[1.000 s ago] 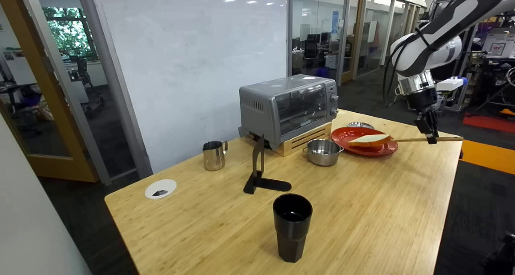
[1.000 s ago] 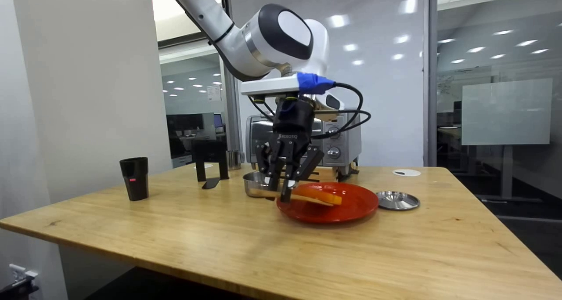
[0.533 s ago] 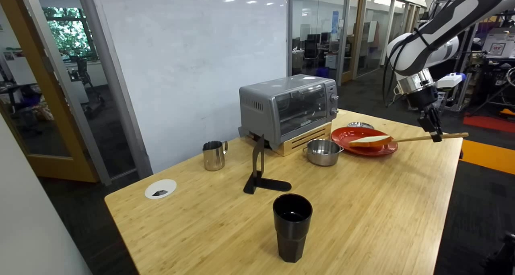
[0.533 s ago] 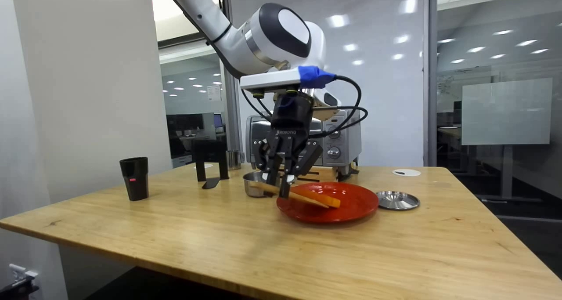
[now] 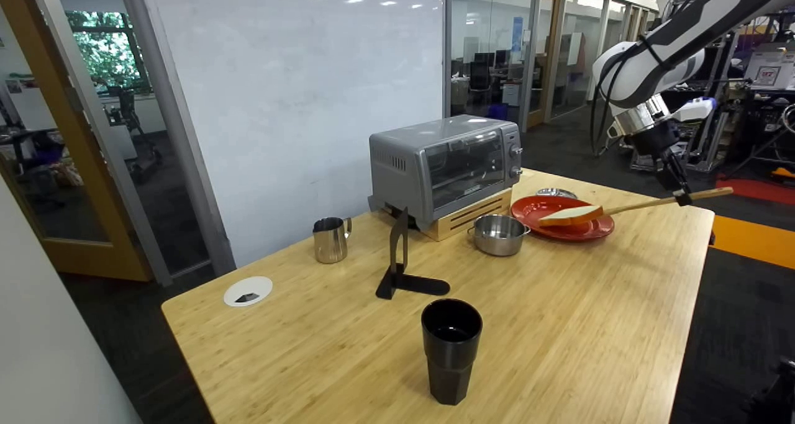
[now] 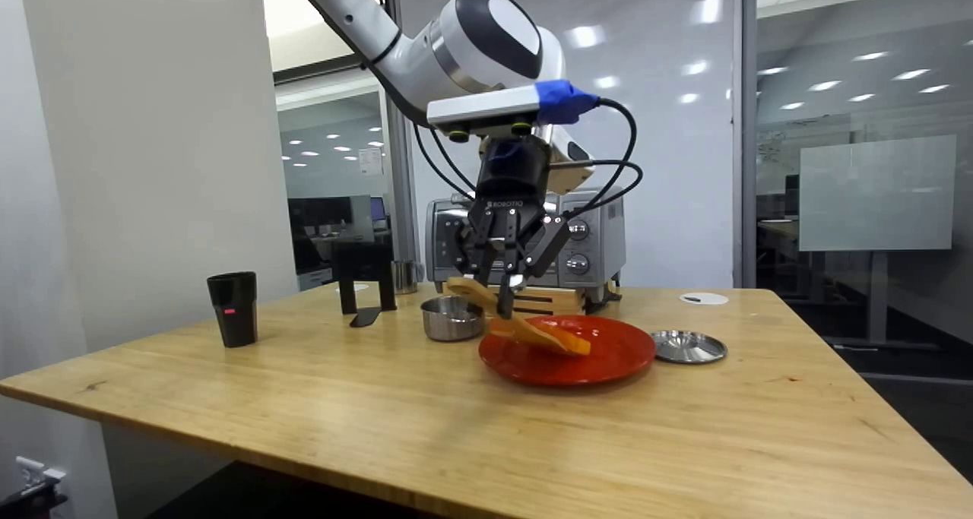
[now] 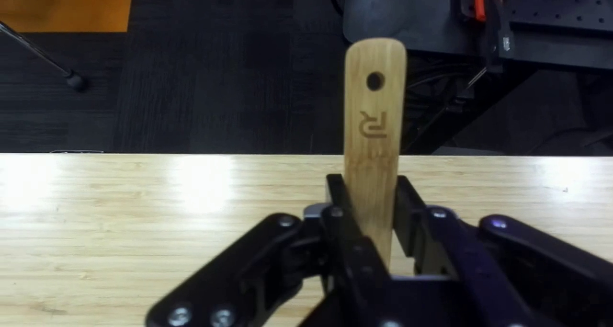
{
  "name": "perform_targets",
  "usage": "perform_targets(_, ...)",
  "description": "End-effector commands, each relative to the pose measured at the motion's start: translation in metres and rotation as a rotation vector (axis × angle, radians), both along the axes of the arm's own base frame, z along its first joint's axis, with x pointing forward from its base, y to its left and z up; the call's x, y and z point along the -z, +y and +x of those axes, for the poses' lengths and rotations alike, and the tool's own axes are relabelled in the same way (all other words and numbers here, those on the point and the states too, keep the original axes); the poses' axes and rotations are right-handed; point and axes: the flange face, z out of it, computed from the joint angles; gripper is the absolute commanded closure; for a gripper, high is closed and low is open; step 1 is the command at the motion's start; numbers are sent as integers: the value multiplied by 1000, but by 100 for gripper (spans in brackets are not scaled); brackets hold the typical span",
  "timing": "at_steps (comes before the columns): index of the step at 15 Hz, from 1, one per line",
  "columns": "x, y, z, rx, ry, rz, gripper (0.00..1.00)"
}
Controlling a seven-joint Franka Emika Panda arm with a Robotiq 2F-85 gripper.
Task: Use the spatula from the red plate to pick up the slice of bread and place it on the red plate
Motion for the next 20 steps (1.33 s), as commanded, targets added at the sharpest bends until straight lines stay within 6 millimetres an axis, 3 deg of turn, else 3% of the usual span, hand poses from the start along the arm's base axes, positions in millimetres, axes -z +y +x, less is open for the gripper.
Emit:
perform_targets(1,-12,2,-7,-60,49,11,93)
perform_targets(12,-33,6,-50,-132,166,0,93)
perform_targets(20,-46,30,-85,-161,155,10,93)
